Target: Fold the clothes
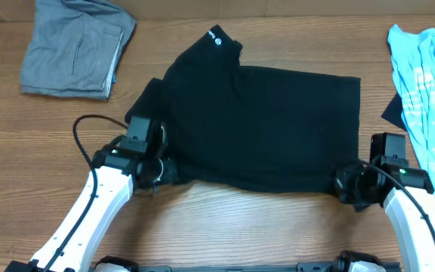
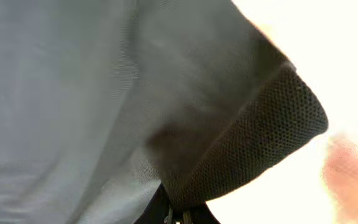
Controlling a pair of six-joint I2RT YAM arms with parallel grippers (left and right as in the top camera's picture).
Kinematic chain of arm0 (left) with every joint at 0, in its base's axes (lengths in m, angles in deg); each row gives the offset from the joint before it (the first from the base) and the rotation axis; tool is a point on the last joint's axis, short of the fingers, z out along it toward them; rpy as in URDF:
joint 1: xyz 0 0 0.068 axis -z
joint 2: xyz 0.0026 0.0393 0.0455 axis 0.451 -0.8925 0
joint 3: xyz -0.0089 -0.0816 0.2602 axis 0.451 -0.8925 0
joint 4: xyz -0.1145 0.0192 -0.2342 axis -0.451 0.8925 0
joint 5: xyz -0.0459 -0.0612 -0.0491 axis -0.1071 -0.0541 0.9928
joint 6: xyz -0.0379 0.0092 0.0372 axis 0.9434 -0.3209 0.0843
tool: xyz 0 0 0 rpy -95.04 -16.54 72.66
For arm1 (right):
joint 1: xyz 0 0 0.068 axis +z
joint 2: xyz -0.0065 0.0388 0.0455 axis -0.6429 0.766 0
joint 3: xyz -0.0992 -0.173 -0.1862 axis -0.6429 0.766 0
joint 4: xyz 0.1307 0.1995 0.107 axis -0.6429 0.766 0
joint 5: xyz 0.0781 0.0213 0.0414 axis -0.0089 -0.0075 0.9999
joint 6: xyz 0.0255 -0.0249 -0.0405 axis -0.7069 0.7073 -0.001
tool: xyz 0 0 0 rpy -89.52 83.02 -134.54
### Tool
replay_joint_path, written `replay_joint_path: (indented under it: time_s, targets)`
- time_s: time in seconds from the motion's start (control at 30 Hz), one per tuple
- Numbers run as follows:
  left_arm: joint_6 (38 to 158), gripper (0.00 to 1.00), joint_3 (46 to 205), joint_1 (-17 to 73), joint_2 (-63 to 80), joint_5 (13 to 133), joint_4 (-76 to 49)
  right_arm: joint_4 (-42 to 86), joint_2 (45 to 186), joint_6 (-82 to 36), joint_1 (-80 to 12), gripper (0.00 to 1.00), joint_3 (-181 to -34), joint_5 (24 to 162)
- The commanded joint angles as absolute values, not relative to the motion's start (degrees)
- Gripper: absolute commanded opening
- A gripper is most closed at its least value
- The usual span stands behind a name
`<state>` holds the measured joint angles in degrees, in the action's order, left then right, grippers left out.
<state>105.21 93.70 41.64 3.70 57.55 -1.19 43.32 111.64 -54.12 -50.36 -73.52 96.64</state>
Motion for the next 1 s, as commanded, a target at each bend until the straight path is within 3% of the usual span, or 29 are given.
replay_joint_path:
  time_s: [0.0,0.73,0.77,0.8,0.87,0.9,0.93,0.97]
  targets:
    - [105.34,0.04,94.10,41.88,4.24,57.11,-7.66,40.39,111.12,-54.43,-50.25,0.04,-73.87,98.19]
    - [105.27,0.07,94.10,41.84,-8.19,49.40,-30.37,16.93,122.44,-54.34,-50.23,0.04,-73.85,97.10]
    - [105.27,0.11,94.07,41.84,-9.02,49.38,-31.37,15.67,123.60,-54.32,-50.23,0.04,-73.85,97.10]
    - [105.29,0.21,94.07,41.84,-9.88,49.31,-32.71,14.66,124.50,-54.32,-50.23,0.16,-73.85,97.10]
    - [105.23,0.70,94.10,41.84,-11.17,49.22,-35.20,12.39,125.79,-53.18,-50.25,0.54,-73.85,97.14]
    - [105.12,0.84,94.10,41.81,-11.14,49.24,-35.81,11.93,125.81,-52.57,-50.25,0.69,-73.96,97.23]
    - [105.12,0.95,94.34,41.79,-10.97,49.29,-35.98,12.06,125.72,-52.13,-50.25,0.75,-74.37,97.58]
    - [105.01,1.00,95.15,41.77,-10.49,49.44,-35.20,12.69,125.52,-50.76,-50.38,0.80,-75.38,98.37]
